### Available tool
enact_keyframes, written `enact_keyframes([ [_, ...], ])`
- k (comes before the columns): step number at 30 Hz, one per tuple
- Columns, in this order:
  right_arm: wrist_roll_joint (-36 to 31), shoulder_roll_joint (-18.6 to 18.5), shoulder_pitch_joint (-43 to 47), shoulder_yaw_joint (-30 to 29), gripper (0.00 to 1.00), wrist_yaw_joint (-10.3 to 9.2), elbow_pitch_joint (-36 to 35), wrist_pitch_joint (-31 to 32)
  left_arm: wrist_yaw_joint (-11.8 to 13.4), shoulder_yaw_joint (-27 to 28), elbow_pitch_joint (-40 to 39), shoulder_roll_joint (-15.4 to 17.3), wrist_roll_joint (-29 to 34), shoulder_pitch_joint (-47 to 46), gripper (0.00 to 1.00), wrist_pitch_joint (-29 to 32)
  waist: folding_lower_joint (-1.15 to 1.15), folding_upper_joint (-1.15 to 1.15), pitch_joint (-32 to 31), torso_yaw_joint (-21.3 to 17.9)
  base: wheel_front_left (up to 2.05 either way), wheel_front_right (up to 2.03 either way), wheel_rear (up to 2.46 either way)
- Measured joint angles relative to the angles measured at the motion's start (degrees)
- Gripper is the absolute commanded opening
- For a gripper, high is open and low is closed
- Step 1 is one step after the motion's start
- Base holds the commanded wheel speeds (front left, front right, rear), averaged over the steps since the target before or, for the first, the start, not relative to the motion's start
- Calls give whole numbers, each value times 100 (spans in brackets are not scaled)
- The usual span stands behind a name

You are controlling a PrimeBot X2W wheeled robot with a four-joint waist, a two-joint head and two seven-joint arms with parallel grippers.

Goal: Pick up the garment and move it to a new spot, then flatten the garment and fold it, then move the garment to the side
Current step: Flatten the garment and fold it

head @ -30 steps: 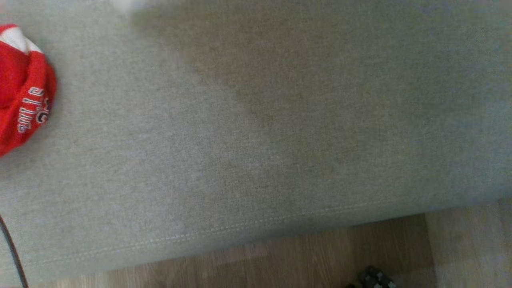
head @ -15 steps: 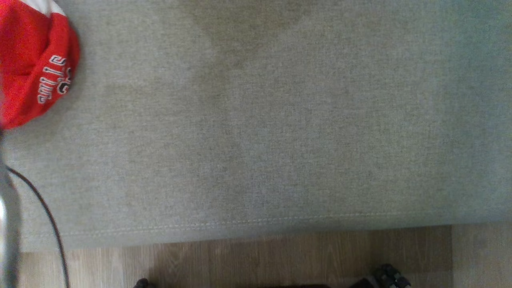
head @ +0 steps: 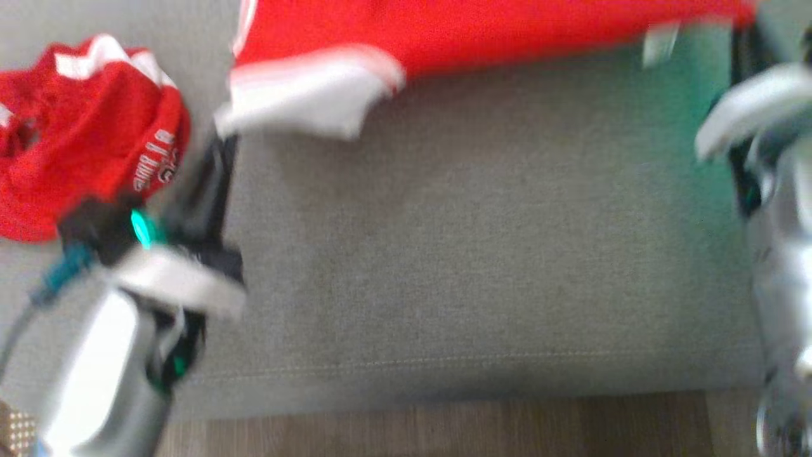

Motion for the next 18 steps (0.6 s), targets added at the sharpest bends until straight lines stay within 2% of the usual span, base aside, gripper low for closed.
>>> enact_keyframes([
  [3, 404, -1, 762, 90, 0, 0, -114, 0, 58, 16, -66, -75, -155, 873, 0, 16, 0, 0, -346, -10, 0, 0, 0],
  [7, 739, -7, 1600, 160, 0, 0, -541, 8, 201, 319, -268, -289, -288, 1752, 0, 16, 0, 0, -744, -22, 0, 0, 0],
  [13, 928, 36, 2788, 57, 0, 0, -1545, 289, 304, 457, -655, -584, -171, 2534, 0, 16, 0, 0, -1164, 1, 0, 0, 0],
  [18, 964, 221, 3658, -188, 0, 0, -2580, 705, 386, 552, -924, -665, -156, 2964, 0, 16, 0, 0, -1263, -1, 0, 0, 0],
])
